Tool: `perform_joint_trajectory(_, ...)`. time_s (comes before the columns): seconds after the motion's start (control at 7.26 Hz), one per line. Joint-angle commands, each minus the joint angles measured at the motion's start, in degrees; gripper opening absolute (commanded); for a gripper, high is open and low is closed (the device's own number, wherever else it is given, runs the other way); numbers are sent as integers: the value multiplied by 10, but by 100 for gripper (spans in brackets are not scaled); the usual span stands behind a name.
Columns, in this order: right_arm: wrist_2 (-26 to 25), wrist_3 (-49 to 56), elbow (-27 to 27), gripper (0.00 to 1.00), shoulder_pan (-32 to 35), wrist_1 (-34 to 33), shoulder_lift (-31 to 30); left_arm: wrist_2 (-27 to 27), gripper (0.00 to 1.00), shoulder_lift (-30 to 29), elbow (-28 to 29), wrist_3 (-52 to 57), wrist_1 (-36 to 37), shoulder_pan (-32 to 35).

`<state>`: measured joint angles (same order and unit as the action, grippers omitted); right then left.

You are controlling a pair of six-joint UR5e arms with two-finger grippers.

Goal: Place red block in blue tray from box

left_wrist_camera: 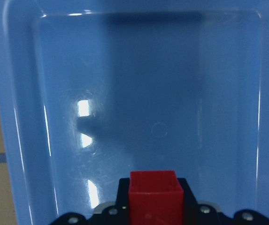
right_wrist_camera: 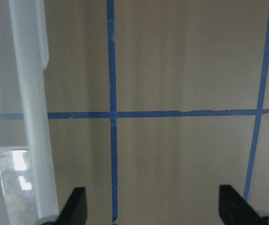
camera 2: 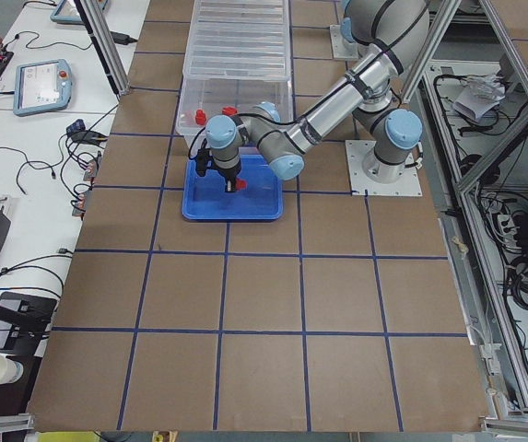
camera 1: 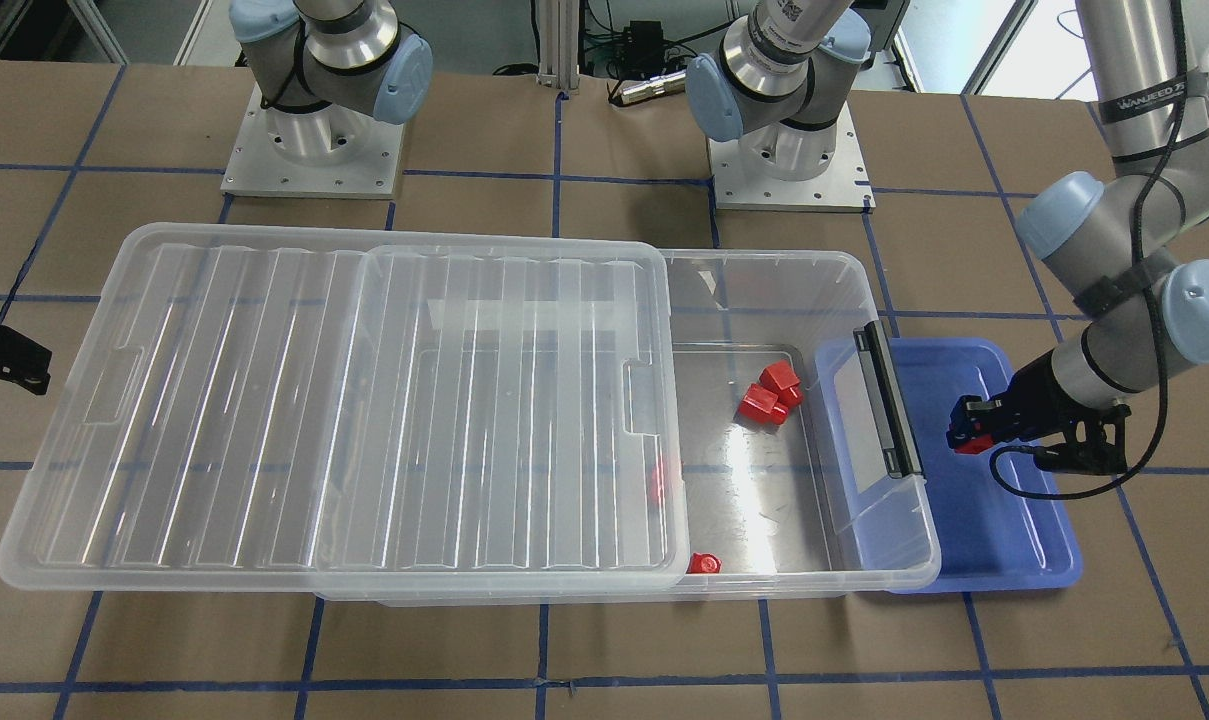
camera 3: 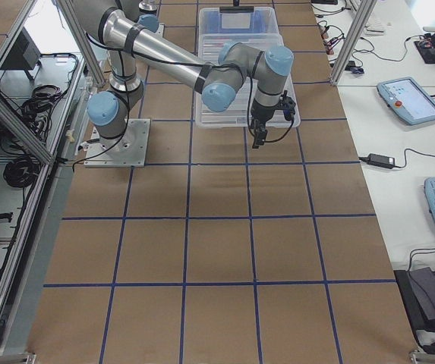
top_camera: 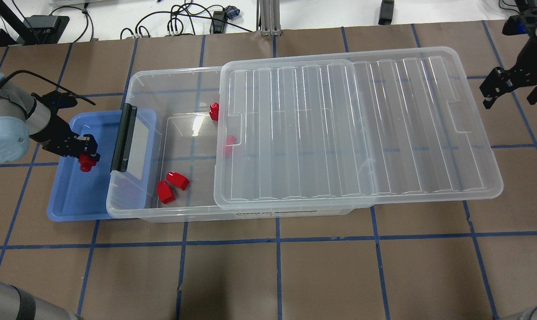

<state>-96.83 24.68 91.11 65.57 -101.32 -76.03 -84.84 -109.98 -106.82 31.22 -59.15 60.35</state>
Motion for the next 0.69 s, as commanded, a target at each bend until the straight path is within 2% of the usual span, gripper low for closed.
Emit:
perform_joint_trajectory(0.0,3,-2,13,100,1,0,1,-5,100,16,3,-25,5,10)
perform_joint_trajectory(0.28,9,-1,16,100,2,4,1,-72,100,54,40,-34,-56,59)
perform_joint_trajectory(0.55,9,-2,18,100,6,5,-1,-82,100,105,138,-75,-214,110)
